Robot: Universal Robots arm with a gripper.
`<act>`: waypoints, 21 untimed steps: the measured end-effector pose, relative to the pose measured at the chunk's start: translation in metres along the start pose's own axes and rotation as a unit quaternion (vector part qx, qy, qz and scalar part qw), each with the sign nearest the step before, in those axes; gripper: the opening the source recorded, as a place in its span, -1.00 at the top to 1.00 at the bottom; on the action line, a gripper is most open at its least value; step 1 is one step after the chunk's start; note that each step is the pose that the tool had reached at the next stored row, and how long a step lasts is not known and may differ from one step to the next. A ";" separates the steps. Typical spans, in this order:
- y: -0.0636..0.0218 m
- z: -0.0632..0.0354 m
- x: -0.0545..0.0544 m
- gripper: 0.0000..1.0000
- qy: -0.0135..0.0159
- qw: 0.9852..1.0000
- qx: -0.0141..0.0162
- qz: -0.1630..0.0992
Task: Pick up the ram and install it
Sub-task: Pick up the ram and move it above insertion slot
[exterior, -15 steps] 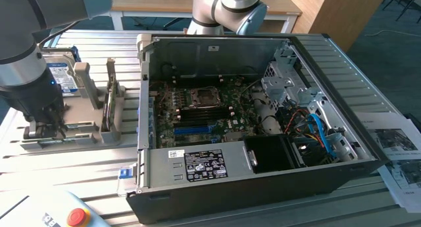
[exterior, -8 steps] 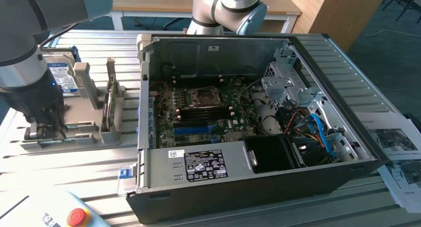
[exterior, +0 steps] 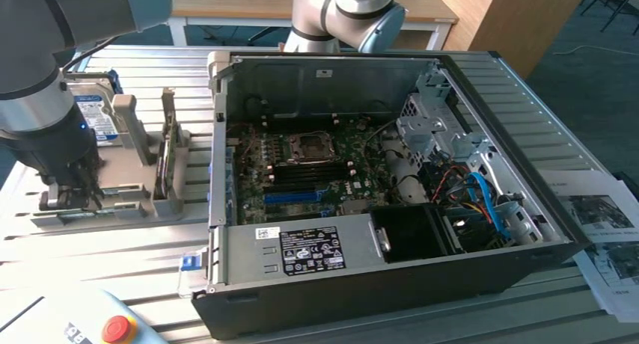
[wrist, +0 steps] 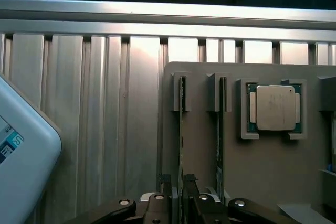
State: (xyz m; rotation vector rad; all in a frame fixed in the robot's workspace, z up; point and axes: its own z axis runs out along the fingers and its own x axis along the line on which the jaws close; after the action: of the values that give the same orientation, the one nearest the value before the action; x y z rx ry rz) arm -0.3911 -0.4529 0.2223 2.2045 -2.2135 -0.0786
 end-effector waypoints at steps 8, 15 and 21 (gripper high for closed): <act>-0.0002 0.0048 0.000 0.53 0.000 1.000 0.000 0.000; -0.0004 0.0083 0.000 0.53 0.000 1.000 0.000 -0.001; -0.0004 0.0085 0.000 0.53 0.001 1.000 -0.001 -0.014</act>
State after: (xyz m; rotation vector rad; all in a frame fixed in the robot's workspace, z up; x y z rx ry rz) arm -0.3911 -0.4528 0.2138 2.2351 -2.1810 -0.0787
